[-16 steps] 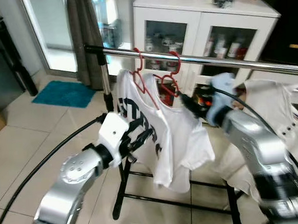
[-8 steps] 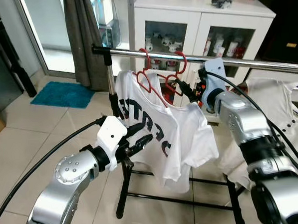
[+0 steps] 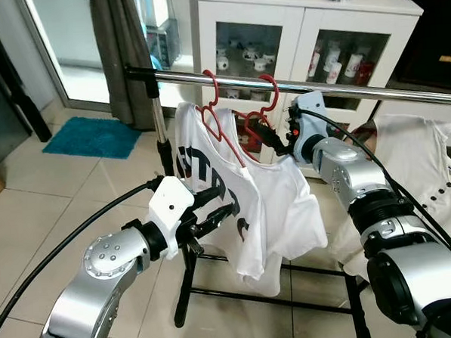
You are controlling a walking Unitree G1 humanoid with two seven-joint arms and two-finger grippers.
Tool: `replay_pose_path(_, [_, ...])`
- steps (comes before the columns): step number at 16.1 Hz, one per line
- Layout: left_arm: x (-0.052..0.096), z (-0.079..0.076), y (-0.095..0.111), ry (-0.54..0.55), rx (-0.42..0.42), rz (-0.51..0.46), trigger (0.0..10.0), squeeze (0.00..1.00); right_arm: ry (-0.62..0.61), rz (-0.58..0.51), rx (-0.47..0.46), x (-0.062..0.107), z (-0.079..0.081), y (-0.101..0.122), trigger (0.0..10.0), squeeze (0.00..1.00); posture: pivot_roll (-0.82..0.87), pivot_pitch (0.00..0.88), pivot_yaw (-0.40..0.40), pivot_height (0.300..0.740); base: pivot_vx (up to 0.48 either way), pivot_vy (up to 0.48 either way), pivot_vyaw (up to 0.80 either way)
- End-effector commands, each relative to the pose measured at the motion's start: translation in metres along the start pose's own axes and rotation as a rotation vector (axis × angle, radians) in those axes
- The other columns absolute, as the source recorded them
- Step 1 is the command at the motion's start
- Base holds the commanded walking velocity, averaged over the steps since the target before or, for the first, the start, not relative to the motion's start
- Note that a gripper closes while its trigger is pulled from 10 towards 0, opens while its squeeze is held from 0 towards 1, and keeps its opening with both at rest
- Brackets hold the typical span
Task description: Hang hanger
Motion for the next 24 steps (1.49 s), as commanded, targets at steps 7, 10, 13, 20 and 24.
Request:
replay_pose_path(7, [-0.001,-0.003,0.001,-0.003,0.004,0.000,10.0,0.00,0.011,0.033,-0.058,-0.007,0.002,0.000,0.0,0.00,0.01,0.000,-0.056,0.710,0.000,0.000,0.00])
replay_pose_path(10, [-0.001,-0.003,0.002,-0.003,0.003,0.001,10.0,0.00,0.006,0.051,-0.073,-0.009,0.003,-0.001,0.0,0.00,0.01,0.000,-0.058,0.710,0.000,0.000,0.00])
replay_pose_path(13, [0.000,-0.003,0.001,-0.003,0.002,0.005,10.0,0.00,-0.006,0.076,-0.074,-0.009,0.002,-0.002,0.0,0.00,0.01,0.000,-0.060,0.710,0.000,0.000,0.00])
replay_pose_path(20, [0.000,-0.004,0.000,-0.004,-0.005,0.014,10.0,0.00,-0.016,0.081,-0.022,-0.011,-0.002,0.009,10.0,0.00,0.01,0.000,-0.062,0.710,0.000,0.000,0.00])
replay_pose_path(24, [0.000,-0.005,-0.001,-0.009,-0.004,0.020,10.0,0.00,0.011,0.085,0.029,-0.011,-0.005,0.019,10.0,1.00,0.01,0.000,-0.063,0.710,0.000,0.000,0.00])
Point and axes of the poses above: a point about 5 cm out from each wrist's last joint towards the gripper, its own x axis pointing back from the gripper into the wrist, its own y axis along the axis of the wrist's last joint, z = x × y, the point moved 1 cm from there along -x, pointing out of the wrist towards the gripper, and after that the axes turned 12 degrees about x, right-handed, at the moved point
